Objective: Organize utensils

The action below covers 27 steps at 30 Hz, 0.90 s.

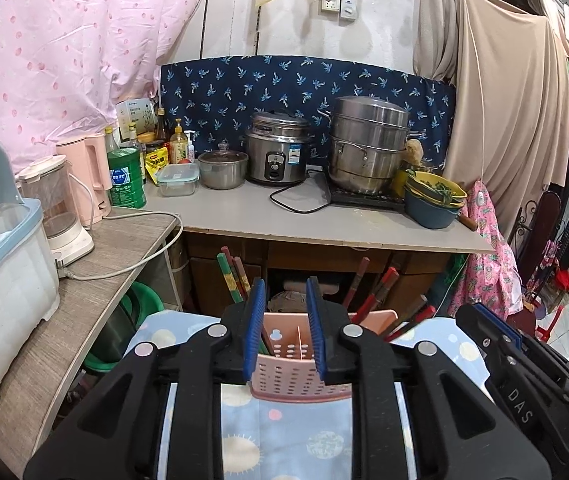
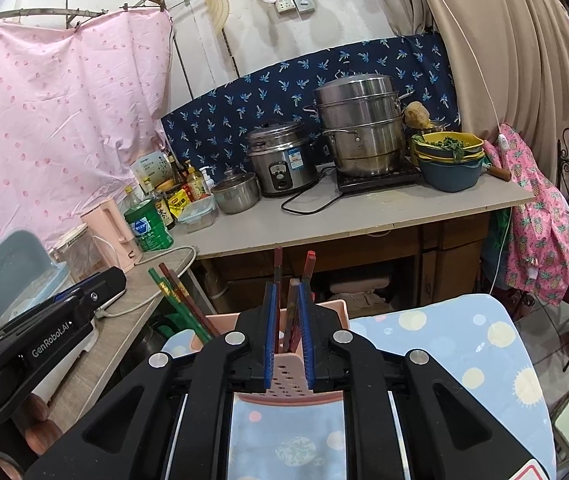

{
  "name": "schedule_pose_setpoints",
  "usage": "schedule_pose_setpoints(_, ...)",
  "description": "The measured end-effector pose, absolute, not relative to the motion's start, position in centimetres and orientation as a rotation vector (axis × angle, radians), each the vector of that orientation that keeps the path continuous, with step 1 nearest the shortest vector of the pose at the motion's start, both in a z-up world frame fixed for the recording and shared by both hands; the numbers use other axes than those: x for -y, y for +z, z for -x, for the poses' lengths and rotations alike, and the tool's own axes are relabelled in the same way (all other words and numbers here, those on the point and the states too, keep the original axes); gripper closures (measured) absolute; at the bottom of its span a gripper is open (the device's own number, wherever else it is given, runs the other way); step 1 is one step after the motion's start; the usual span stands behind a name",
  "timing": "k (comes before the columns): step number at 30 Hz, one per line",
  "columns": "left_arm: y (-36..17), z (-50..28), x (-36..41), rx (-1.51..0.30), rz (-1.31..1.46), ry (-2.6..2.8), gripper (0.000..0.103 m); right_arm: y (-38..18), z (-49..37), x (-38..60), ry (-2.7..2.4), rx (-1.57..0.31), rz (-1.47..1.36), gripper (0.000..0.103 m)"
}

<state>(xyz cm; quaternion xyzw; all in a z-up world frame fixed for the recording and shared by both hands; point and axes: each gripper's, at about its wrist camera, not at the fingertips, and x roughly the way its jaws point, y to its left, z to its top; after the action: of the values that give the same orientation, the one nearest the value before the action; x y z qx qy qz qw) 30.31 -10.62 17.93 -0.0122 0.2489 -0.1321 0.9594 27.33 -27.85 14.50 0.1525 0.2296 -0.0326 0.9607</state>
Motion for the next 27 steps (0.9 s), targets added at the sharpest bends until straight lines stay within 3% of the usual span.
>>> schedule_pose_setpoints(3,17.9,-29.1,10.4,-0.503,0.015,-0.268,0.079,14.5,-26.1,27.5,-0.067,-0.468,-0.293,0.090)
schedule_pose_setpoints(6,17.7,-27.7,10.1,-0.504,0.004,-0.264,0.070,14.5,-24.5,27.1,-0.069,-0.467,-0.274,0.080)
schedule_pose_setpoints(11,16.8,-25.7,9.7,-0.525,-0.019,-0.254,0.066,14.2,-21.9,26.0,-0.080,-0.480,-0.224,0.077)
schedule_pose_setpoints(15,15.5,-23.5,9.1,-0.544,-0.044,-0.235,0.053,13.6,-19.7,24.9,-0.090,-0.497,-0.185,0.070)
schedule_pose_setpoints(19,14.3,-21.7,8.6,-0.558,-0.071,-0.206,0.038,12.7,-17.9,24.2,-0.098,-0.518,-0.172,0.062)
schedule_pose_setpoints(21,13.8,-21.1,8.5,-0.568,-0.079,-0.199,0.037,12.2,-17.2,24.0,-0.100,-0.533,-0.172,0.057)
schedule_pose_setpoints(23,13.3,-20.4,8.3,-0.585,-0.085,-0.196,0.035,11.6,-16.4,23.9,-0.105,-0.544,-0.180,0.043)
schedule_pose_setpoints(27,12.2,-19.5,8.1,-0.615,-0.091,-0.187,0.027,10.6,-15.2,24.0,-0.116,-0.568,-0.213,0.033)
